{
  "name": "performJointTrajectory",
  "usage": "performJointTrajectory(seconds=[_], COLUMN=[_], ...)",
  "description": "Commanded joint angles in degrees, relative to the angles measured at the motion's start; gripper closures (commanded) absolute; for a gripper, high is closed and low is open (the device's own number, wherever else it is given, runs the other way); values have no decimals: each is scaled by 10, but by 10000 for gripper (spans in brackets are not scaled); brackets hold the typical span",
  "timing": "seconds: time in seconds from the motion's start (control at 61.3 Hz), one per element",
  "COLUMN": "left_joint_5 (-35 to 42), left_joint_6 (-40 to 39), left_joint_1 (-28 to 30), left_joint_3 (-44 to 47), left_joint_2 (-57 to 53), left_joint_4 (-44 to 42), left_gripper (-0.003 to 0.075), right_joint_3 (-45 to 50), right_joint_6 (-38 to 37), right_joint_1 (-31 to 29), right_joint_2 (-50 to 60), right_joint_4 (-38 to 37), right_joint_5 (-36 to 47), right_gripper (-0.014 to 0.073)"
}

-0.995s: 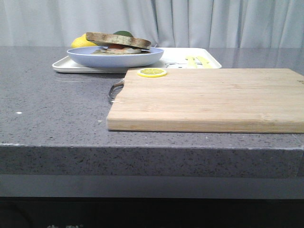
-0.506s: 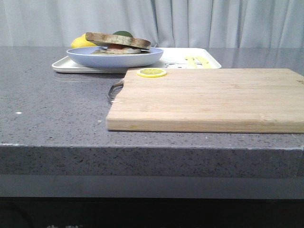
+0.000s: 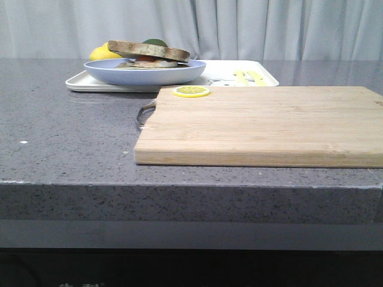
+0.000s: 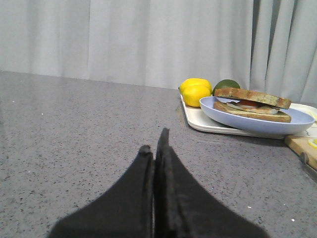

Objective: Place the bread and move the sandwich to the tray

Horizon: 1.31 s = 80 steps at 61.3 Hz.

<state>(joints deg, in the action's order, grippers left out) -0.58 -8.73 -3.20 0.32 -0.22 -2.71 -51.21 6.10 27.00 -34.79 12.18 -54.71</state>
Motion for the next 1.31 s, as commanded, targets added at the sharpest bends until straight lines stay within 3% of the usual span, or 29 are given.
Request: performJointTrajectory(seconds=[0.0, 0.783, 0.898, 1.061, 1.289], left_joint_5=[49, 49, 49, 49, 49], left_joint_6=[-5, -5, -5, -5, -5], left_joint_1=[-10, -9, -9, -9, -9], left_joint_3=[1, 1, 1, 1, 1], left_joint_2=[-14, -13, -13, -13, -13], left_joint_4=[0, 0, 0, 0, 0], left_gripper=[741, 741, 741, 741, 741], right_joint_3=[-15, -11, 14, 102, 306], right_joint_6=[2, 2, 3, 3, 7], right_joint_1=[-3, -3, -44, -136, -237], right_joint_2=[-1, 4, 21, 81, 224], right_joint_4=[5, 5, 9, 9, 11], right_joint_5=[37, 39, 48, 155, 398], right_gripper=[662, 662, 662, 662, 660])
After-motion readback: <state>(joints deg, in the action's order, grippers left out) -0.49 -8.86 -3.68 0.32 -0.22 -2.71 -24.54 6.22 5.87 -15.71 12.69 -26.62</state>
